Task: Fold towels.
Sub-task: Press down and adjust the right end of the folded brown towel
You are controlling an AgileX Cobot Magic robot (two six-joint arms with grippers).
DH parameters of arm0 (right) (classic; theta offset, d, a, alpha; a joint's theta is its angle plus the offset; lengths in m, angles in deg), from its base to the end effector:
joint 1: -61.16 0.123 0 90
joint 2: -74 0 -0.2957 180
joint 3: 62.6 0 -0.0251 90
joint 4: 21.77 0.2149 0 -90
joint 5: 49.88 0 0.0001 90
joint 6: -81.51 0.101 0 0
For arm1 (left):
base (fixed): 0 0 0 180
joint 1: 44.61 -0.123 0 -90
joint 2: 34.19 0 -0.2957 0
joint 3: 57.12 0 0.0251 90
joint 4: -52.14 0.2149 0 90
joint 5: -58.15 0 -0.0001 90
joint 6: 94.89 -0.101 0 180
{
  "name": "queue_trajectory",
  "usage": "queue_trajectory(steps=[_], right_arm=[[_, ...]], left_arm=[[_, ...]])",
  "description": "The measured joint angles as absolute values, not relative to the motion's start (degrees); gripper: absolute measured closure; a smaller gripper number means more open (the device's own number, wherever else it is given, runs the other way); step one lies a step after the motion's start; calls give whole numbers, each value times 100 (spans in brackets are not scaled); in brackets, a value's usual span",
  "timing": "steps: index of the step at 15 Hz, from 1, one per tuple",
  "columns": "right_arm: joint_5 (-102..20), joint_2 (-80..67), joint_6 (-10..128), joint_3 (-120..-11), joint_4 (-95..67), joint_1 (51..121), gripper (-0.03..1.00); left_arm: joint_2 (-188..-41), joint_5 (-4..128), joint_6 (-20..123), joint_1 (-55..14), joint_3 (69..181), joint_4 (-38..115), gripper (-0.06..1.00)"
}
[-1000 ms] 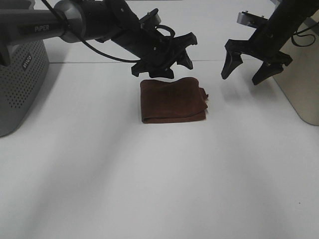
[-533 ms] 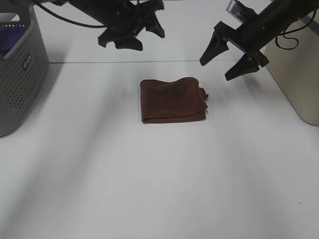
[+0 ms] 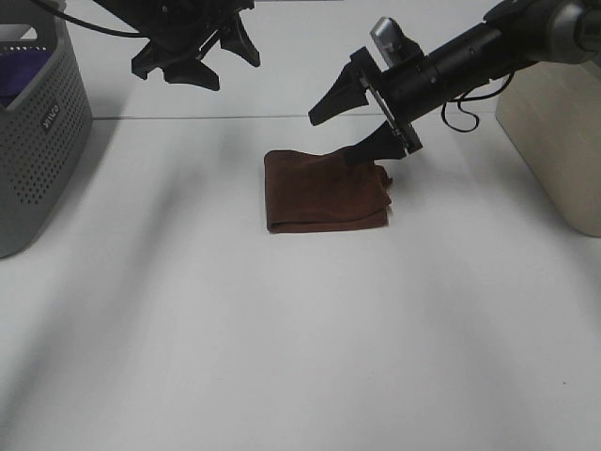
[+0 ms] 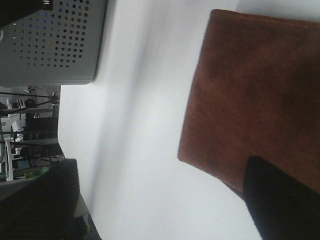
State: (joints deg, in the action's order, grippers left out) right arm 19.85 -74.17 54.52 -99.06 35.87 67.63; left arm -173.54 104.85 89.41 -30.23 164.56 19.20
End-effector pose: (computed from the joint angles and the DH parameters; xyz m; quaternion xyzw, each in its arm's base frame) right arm 0.4618 0.1329 0.1627 -0.0868 0.8887 0.4448 0.0693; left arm 0.4754 -0.1632 0.2414 -0.0413 0.9202 -0.3001 0.2480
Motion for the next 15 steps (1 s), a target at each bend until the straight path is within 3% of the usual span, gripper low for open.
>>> queue_trajectory(steps=[15], right_arm=[[1790, -7531, 6329, -10227, 1834, 6488, 11]], left_arm=[[-17354, 10651, 8924, -3023, 16456, 1983, 33]])
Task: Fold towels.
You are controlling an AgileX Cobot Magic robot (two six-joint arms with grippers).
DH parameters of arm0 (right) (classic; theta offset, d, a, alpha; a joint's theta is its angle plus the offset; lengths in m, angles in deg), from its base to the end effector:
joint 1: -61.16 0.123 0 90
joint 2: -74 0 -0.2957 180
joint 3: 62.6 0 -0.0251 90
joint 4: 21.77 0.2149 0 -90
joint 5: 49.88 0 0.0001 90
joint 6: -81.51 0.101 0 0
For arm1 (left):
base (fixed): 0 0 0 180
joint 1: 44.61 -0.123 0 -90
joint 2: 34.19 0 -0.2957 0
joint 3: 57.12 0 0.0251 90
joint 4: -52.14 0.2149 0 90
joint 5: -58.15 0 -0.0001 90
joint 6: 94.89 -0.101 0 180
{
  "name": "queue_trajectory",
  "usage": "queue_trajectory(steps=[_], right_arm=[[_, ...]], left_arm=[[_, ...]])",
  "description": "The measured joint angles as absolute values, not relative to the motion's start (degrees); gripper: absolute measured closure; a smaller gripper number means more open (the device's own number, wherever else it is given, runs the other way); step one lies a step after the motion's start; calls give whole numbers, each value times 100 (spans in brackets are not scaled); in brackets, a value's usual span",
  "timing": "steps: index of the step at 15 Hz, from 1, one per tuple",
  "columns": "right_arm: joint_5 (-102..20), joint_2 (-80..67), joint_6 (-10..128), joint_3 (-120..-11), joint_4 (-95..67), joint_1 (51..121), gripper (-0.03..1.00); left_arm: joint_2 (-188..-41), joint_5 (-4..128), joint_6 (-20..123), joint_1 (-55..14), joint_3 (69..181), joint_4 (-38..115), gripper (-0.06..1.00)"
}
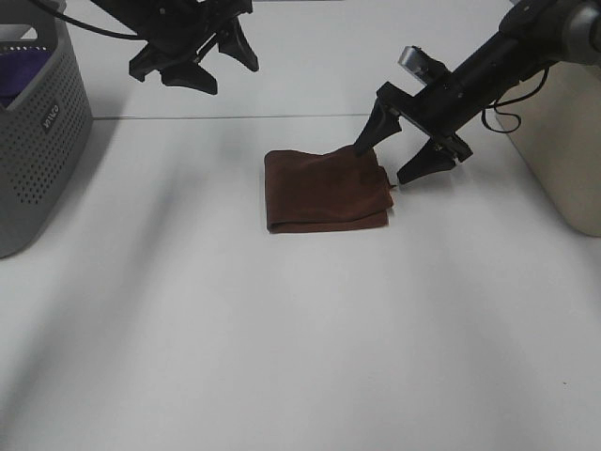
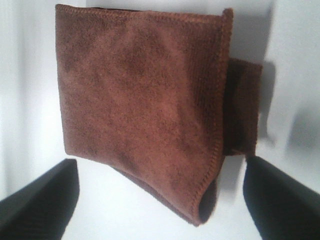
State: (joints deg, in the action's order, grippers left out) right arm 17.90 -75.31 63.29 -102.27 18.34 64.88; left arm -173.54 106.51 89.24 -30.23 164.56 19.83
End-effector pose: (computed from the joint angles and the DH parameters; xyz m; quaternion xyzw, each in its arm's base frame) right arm 0.4720 0.0911 0.1452 -0.0584 0.9453 0.3151 0.0614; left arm 0.4729 -0.1629 0.2396 -0.0335 0.9253 -0.2947 0.2363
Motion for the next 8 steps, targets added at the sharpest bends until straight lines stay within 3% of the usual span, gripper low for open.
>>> queue_trajectory(steps=[5, 8], right_arm=[[1899, -6506, 6679, -10256, 1003, 6597, 11], [1934, -5560, 7383, -10256, -578, 7210, 11]], left_arm=[[-17210, 11115, 8637, -3023, 16456, 2195, 33], [-16345, 11665, 8620, -3023, 16456, 3048, 33]])
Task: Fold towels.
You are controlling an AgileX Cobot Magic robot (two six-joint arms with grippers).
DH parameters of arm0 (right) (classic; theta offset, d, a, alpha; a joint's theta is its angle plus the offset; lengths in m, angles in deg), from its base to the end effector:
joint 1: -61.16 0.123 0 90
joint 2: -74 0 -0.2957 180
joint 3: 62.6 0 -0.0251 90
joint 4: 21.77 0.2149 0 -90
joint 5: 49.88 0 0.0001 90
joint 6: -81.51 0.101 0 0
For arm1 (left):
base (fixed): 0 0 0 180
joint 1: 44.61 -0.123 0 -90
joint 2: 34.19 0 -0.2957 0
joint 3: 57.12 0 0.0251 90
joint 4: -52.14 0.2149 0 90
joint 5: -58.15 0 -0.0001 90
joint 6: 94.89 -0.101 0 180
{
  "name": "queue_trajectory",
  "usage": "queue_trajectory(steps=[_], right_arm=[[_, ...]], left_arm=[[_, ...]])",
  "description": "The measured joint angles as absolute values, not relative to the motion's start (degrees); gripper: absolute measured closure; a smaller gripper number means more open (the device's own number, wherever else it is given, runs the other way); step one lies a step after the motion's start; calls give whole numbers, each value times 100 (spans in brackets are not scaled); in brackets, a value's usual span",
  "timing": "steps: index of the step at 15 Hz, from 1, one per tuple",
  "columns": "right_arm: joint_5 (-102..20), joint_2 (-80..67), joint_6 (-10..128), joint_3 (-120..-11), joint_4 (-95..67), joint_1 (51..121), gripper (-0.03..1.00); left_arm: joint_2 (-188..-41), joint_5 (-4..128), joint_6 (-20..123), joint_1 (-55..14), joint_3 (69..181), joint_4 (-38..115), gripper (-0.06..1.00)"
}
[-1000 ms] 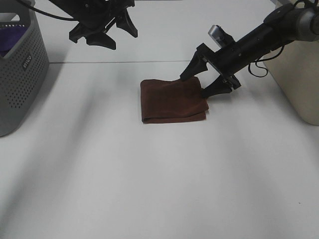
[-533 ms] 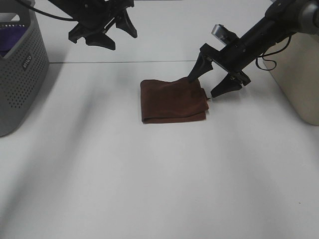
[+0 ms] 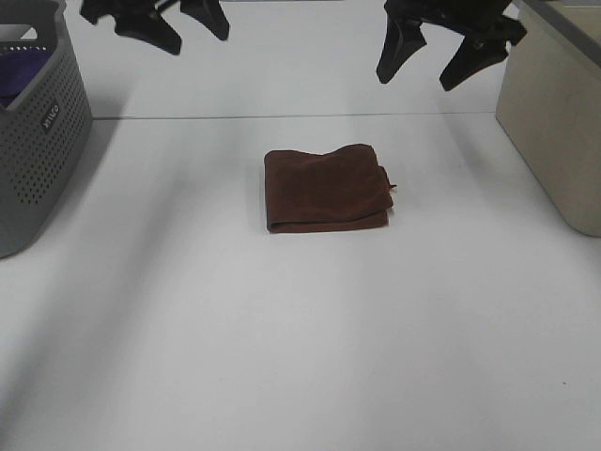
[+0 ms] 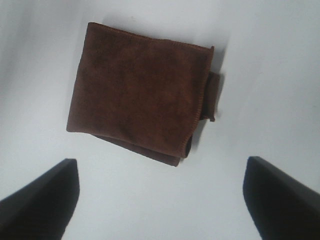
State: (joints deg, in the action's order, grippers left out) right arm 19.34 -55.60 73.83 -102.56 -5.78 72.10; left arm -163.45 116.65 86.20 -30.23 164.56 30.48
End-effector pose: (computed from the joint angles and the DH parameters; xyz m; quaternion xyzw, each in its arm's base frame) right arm 0.4266 0.1090 0.2867 -0.1332 0.9646 0.1420 0.1777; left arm 0.4346 -0.1443 0.3083 0.0619 0.9386 -0.2188 0.2594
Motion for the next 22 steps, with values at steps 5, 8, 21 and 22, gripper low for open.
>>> queue_trajectory(steps=[5, 8, 21, 22], right_arm=[[1945, -4105, 7887, -9477, -1163, 7497, 11], [1968, -3240, 7899, -8497, -1249, 7497, 11], [1068, 1046, 7979, -2252, -1959, 7497, 11], [1051, 1373, 7979, -2131, -2011, 7497, 11]], left_arm=[[-14941, 12719, 8826, -3023, 16398, 4767, 33], [-14065, 12731, 9056, -3023, 15722, 5340, 33], [-8232, 12364, 9187, -3023, 8125, 5380, 33], [-7785, 12295, 9147, -3023, 7867, 5375, 33]])
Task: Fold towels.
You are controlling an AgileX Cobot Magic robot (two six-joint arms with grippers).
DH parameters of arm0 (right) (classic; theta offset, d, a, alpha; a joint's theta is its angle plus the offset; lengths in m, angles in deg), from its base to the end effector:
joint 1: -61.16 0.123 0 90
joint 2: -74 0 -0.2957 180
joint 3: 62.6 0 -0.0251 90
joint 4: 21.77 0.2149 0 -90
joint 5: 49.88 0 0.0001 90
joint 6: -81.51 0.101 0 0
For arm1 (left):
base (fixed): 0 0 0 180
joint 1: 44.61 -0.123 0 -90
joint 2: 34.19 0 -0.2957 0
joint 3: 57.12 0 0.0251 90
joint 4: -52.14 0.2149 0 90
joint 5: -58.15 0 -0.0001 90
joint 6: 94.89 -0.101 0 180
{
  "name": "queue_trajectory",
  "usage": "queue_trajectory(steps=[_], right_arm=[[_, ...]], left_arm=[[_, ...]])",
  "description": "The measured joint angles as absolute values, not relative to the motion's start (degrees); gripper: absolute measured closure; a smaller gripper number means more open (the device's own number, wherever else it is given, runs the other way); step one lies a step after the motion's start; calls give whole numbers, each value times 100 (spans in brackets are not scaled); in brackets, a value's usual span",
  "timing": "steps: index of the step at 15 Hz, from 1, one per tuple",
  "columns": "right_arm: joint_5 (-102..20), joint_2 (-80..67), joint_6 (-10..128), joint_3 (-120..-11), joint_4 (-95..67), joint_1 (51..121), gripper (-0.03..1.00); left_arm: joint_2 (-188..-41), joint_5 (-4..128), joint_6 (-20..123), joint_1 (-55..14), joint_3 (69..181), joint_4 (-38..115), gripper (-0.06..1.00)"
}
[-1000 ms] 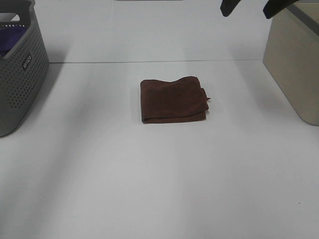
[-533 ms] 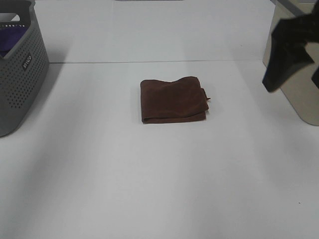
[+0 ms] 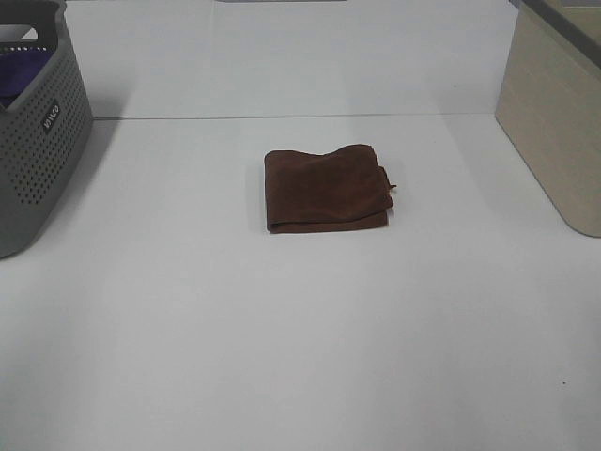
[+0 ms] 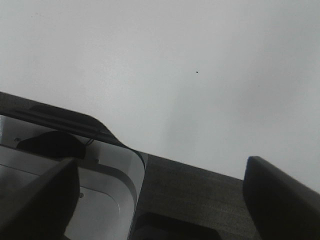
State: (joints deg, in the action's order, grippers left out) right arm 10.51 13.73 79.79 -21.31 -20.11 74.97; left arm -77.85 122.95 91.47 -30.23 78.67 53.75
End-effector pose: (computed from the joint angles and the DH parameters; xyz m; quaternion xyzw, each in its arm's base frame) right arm 0.0966 0.0264 0.2653 -0.1284 0.9791 0.0300 0.1545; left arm 0.0454 -0.0090 0.2705 0.0707 0.9690 -0.0290 0.2348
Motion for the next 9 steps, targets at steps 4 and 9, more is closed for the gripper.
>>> queue_trajectory(steps=[4, 9], right_arm=[[1023, 2708, 7979, -1581, -2022, 7497, 11], [1040, 4260, 7836, -1444, -2005, 7497, 11]], left_arm=[[-6456, 11946, 8609, -3023, 7518, 5168, 33], [-6043, 11831, 8139, -3023, 7397, 4819, 33]])
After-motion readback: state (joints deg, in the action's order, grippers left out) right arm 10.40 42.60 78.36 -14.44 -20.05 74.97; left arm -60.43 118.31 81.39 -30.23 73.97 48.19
